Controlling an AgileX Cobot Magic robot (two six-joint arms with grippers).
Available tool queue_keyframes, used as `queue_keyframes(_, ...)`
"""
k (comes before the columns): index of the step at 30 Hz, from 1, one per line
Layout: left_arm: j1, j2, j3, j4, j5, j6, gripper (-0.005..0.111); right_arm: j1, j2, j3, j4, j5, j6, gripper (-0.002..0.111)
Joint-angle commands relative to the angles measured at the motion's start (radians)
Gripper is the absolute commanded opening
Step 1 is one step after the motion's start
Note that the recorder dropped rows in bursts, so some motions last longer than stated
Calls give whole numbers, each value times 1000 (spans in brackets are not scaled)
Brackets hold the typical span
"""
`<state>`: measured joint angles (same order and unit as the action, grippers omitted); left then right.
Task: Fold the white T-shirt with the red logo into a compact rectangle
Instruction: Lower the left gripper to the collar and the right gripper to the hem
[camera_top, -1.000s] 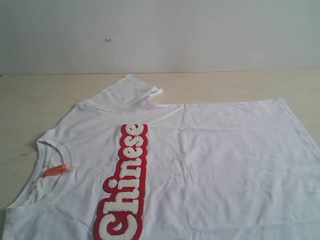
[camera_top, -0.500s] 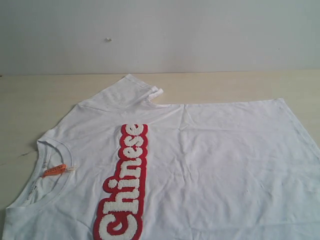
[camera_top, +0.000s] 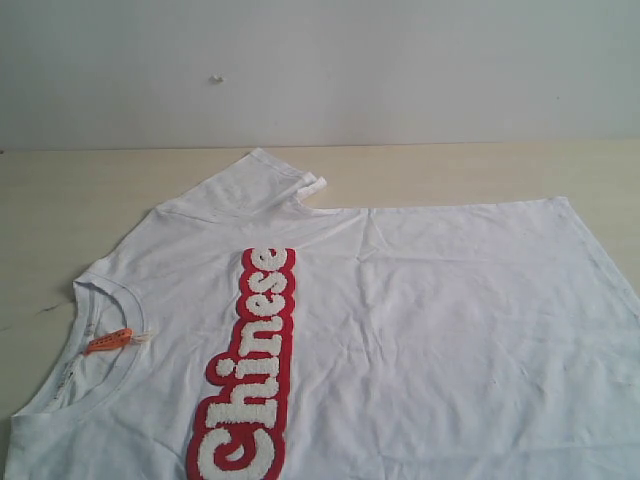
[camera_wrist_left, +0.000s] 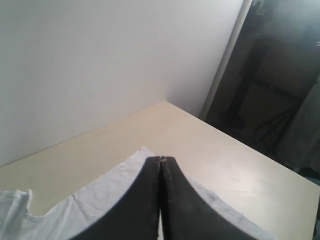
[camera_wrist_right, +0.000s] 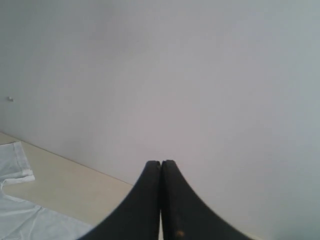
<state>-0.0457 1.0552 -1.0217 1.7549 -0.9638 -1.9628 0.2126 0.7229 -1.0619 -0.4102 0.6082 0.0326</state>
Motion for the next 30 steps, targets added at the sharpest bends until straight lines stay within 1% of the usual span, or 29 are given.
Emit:
queue_keyframes(1, -7, -6, -1, -10, -41, -11, 0, 2, 1, -12, 9, -5, -5, 0)
queue_keyframes(5, -7, 4, 38, -10, -32, 66, 0, 2, 1, -12, 9, -5, -5, 0)
queue_keyframes(8, -5, 33, 91, -10, -13, 186, 0, 2, 1, -12, 9, -5, -5, 0)
queue_keyframes(9, -3, 52, 114, -26, -5, 255, 0, 2, 1, -12, 9, -5, -5, 0)
queue_keyframes(12, -3, 94, 186, -175, 6, 505, 0, 2, 1, -12, 11, -5, -5, 0)
queue_keyframes(14, -3, 120, 243, -323, 20, 659, 0, 2, 1, -12, 11, -5, -5, 0)
queue_keyframes(15, -5, 128, 275, -399, 24, 773, 0, 2, 1, -12, 11, -5, -5, 0)
queue_keyframes(16, -6, 133, 294, -441, 26, 848, 0, 2, 1, -12, 11, -5, -5, 0)
queue_keyframes(19, -6, 139, 355, -602, 51, 1050, 0, 2, 1, -12, 11, -5, -5, 0)
queue_keyframes(21, -6, 139, 393, -720, 79, 1142, 0, 2, 1, -12, 11, -5, -3, 0)
queue_keyframes(22, -6, 139, 421, -807, 123, 1241, 0, 2, 1, -12, 11, -5, -3, 0)
queue_keyframes(23, -6, 137, 430, -837, 144, 1301, 0, 2, 1, -12, 11, -5, -3, 0)
queue_keyframes(24, -26, 137, 452, -916, 226, 1425, 0, 2, 1, -12, 11, -5, -3, 0)
queue_keyframes(25, -38, 135, 456, -938, 268, 1471, 0, 2, 1, -12, 11, -5, -3, 0)
queue_keyframes(26, -69, 135, 459, -996, 395, 1593, 0, 2, 1, -12, 11, -5, -3, 0)
queue_keyframes(27, -80, 135, 459, -1031, 468, 1644, 0, 2, 1, -12, 11, -5, -3, 0)
queue_keyframes(28, -120, 135, 459, -1083, 593, 1793, 0, 2, 1, -12, 11, -5, -3, 0)
queue_keyframes(29, -131, 135, 459, -1101, 643, 1869, 0, 2, 1, -12, 11, -5, -3, 0)
queue_keyframes(30, -167, 135, 459, -1162, 750, 2032, 0, 2, 1, -12, 11, -5, -3, 0)
